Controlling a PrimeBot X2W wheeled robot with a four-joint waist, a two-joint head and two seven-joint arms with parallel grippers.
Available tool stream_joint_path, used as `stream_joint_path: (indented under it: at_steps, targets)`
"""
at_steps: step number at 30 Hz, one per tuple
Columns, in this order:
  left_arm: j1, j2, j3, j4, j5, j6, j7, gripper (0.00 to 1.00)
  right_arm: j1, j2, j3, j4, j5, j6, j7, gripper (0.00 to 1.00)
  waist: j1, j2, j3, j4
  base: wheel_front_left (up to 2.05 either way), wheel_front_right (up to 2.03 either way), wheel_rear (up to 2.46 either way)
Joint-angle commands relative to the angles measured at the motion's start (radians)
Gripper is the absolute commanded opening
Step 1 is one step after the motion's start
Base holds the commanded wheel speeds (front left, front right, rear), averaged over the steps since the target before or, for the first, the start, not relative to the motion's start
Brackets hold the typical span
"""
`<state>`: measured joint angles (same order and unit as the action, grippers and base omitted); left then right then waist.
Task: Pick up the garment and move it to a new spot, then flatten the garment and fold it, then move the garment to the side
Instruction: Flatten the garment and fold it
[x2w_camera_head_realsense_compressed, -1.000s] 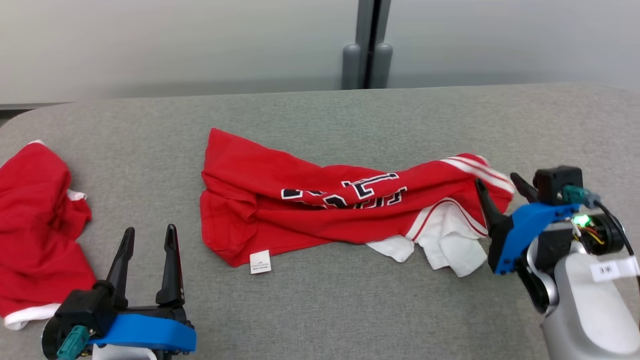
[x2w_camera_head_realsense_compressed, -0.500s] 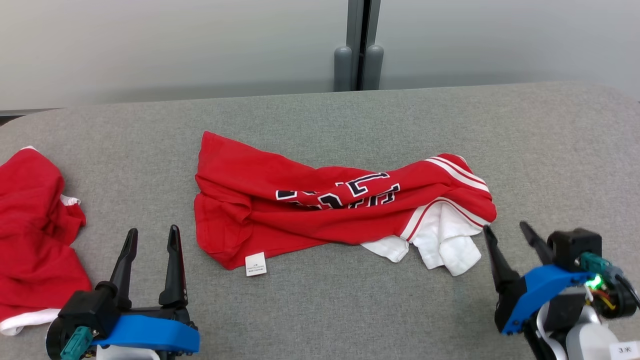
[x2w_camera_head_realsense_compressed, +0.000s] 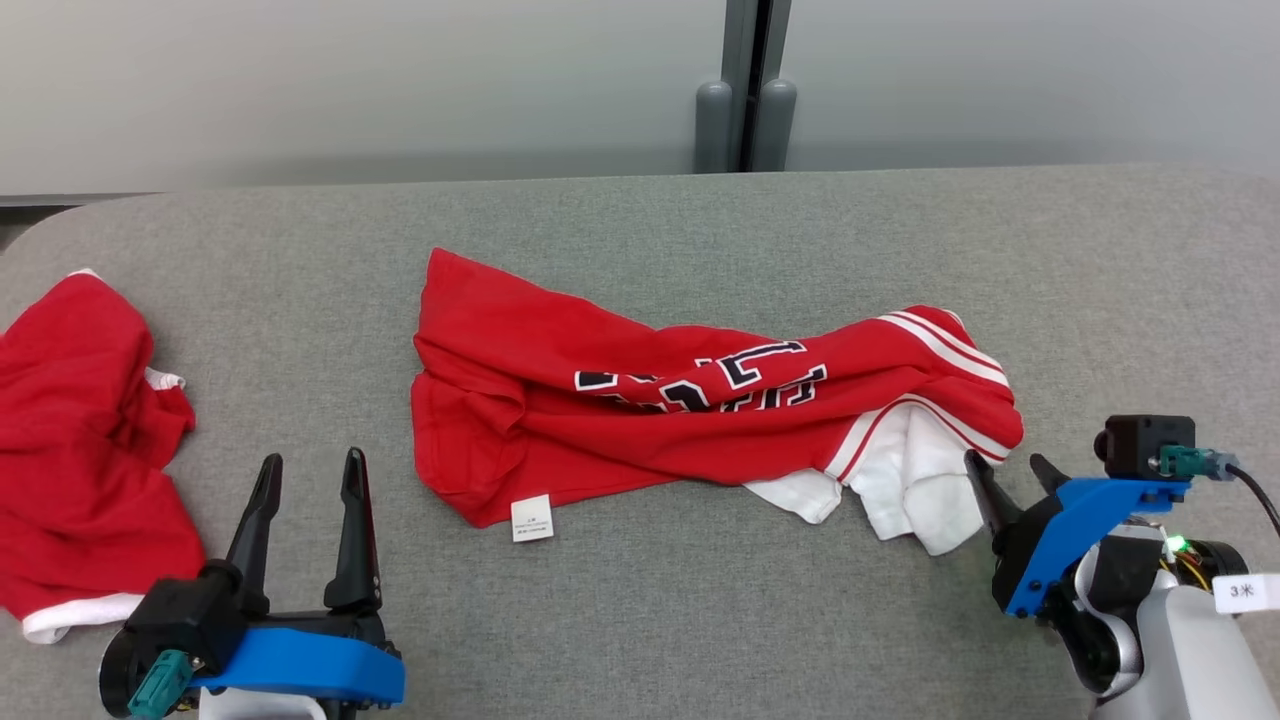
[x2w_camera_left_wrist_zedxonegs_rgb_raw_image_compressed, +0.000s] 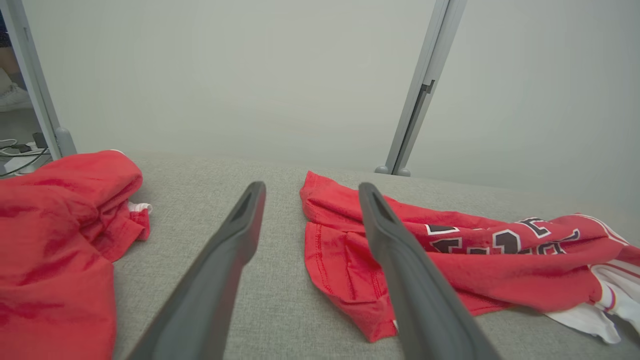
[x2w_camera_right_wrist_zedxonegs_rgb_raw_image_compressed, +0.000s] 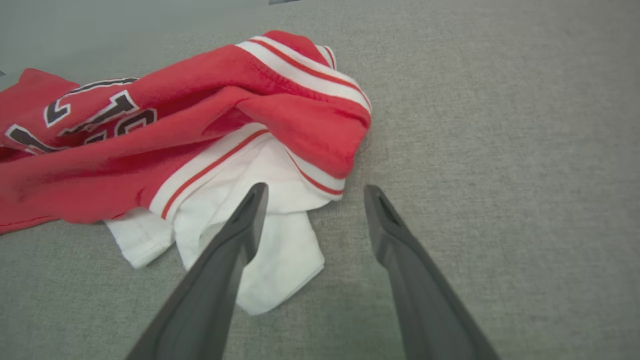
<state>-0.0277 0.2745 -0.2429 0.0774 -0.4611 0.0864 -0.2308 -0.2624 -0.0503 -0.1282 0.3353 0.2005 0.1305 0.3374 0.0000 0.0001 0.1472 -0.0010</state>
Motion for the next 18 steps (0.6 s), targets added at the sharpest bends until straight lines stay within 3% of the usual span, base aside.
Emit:
stream_joint_path:
  at_steps: [1, 7, 8, 9, 18]
  targets:
    - [-0.013, 0.001, -0.003, 0.002, 0.0, -0.003, -0.004, 1.0, -0.026, -0.001, -0.009, 0.035, -0.005, 0.0, 0.008, 1.0, 0.0, -0.0001, 0.002, 0.009, 0.0, 0.0, 0.0]
    - [-0.021, -0.001, -0.017, 0.006, 0.001, -0.008, -0.001, 1.0, -0.138, 0.0, -0.037, 0.186, -0.013, 0.0, 0.012, 1.0, 0.0, -0.0001, 0.009, 0.039, 0.0, 0.0, 0.0]
    - [-0.022, -0.001, -0.018, 0.005, 0.001, -0.008, -0.002, 1.0, -0.154, -0.001, -0.036, 0.201, -0.019, 0.0, 0.006, 0.46, 0.0, -0.0001, 0.011, 0.042, 0.0, 0.0, 0.0]
    - [-0.023, -0.001, -0.018, 0.005, 0.0, -0.007, -0.002, 1.0, -0.168, -0.001, -0.032, 0.213, -0.03, 0.0, -0.001, 0.0, 0.0, -0.0001, 0.013, 0.044, 0.0, 0.0, 0.0]
    - [-0.045, 0.007, -0.02, -0.005, -0.003, -0.011, -0.003, 1.0, -0.358, -0.037, -0.071, 0.264, -0.216, 0.0, -0.103, 0.0, 0.0, -0.0001, 0.052, 0.065, 0.0, 0.0, 0.0]
